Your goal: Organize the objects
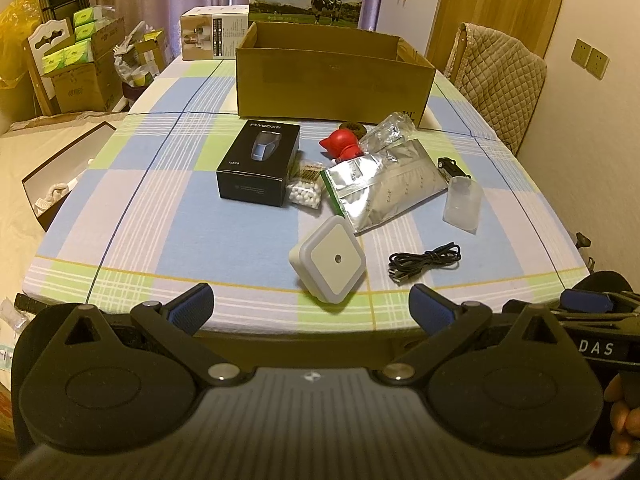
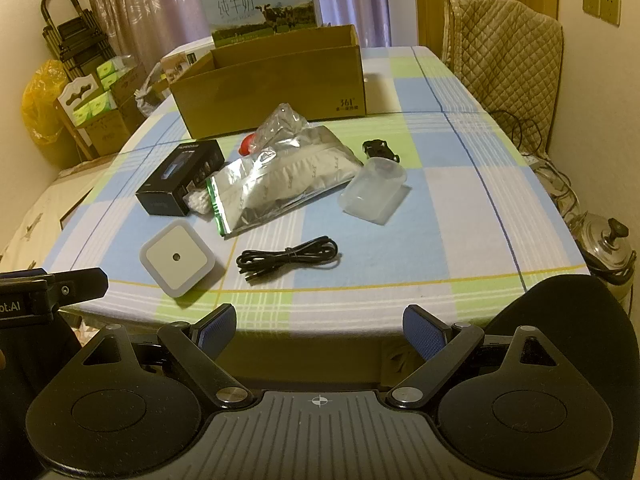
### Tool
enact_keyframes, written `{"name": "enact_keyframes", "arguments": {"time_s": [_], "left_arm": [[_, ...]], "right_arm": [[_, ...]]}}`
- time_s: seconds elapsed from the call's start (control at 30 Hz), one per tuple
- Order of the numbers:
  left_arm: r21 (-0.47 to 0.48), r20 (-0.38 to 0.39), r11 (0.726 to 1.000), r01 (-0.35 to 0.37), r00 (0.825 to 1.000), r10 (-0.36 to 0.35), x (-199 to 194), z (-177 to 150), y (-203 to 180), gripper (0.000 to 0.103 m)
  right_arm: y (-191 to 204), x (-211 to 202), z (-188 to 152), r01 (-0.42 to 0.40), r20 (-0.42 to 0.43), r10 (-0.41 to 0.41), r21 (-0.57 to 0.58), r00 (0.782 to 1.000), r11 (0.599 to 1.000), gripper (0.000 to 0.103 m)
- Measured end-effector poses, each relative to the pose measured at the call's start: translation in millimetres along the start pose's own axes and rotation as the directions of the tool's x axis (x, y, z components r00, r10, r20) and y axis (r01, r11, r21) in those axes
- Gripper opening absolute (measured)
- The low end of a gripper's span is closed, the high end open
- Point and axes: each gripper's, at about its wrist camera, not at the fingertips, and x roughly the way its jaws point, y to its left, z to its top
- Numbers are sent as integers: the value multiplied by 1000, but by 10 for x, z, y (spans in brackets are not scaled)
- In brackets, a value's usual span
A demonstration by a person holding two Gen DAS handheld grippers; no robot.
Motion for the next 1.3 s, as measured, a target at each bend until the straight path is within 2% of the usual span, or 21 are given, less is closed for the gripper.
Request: {"name": "enact_keyframes", "arguments": {"time_s": [0.93, 1.1, 1.3], "left_arm": [[12, 1, 1000, 12, 1000, -12, 1, -3, -2, 102], [16, -7, 1000, 21, 1000, -20, 7, 4, 6, 102], [61, -6, 998, 8, 1000, -8, 48, 59, 49, 102]], "right_arm": [[-20, 37, -18, -2, -6, 2, -1, 1000, 1000, 88], [-38, 33, -10, -12, 15, 12, -19, 1000, 1000, 88], [-52, 64, 73, -38, 33, 41, -107, 999, 994, 88]]}}
